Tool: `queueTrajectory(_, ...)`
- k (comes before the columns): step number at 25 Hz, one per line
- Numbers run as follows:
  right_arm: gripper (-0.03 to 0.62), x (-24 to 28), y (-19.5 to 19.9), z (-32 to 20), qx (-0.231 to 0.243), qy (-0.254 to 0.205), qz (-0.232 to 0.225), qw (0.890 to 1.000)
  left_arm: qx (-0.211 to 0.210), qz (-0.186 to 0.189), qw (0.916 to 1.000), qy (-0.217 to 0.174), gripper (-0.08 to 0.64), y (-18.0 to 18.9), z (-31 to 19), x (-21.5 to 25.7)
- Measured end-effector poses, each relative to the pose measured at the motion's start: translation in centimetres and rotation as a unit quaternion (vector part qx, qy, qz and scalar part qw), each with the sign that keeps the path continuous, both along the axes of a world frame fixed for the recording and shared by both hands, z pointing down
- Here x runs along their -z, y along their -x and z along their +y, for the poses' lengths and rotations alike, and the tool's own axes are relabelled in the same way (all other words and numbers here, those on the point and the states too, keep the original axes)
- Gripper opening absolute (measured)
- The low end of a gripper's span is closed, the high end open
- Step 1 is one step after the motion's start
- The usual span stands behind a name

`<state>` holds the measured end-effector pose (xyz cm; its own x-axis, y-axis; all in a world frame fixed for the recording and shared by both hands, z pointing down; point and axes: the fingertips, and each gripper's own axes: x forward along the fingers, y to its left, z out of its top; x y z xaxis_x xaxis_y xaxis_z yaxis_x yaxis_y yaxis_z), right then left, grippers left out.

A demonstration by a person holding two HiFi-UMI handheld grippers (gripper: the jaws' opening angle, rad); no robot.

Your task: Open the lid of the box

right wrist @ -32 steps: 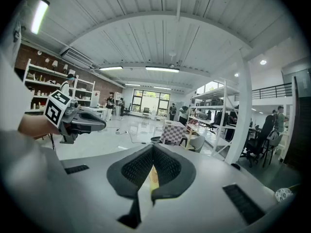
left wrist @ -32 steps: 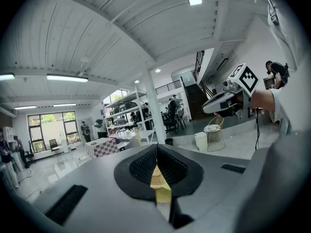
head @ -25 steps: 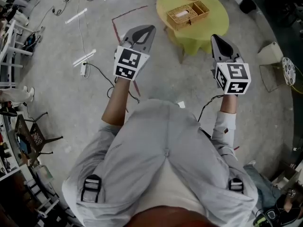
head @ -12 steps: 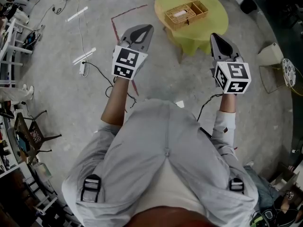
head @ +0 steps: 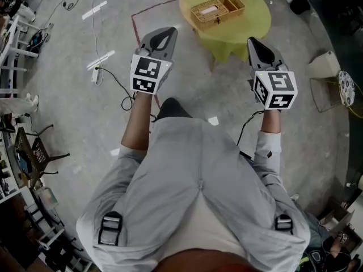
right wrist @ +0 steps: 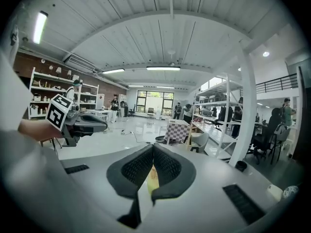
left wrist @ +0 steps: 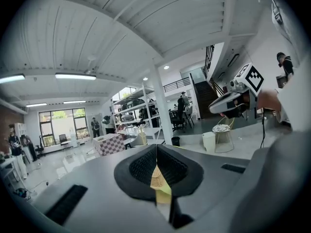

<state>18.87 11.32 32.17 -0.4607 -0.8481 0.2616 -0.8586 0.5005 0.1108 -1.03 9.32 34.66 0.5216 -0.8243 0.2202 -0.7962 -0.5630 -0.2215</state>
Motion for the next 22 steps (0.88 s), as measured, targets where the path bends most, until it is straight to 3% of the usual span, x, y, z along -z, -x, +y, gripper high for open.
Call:
queueTrajectory(8, 0.023, -0.3, -1.5, -4.3, -0.045, -0.001, -0.001, 0.999, -0.016, 0.002, 0.9999, -0.003, 0.029, -0.8, -4.3, -0.2)
queueTrajectory(22, 0.023, 1.4, 1.4, -17.9, -0.097, 0.002, -0.007, 0.995, -0.064, 0.011, 0.9978, -0.007, 0.029, 1.8, -19.9, 1.5)
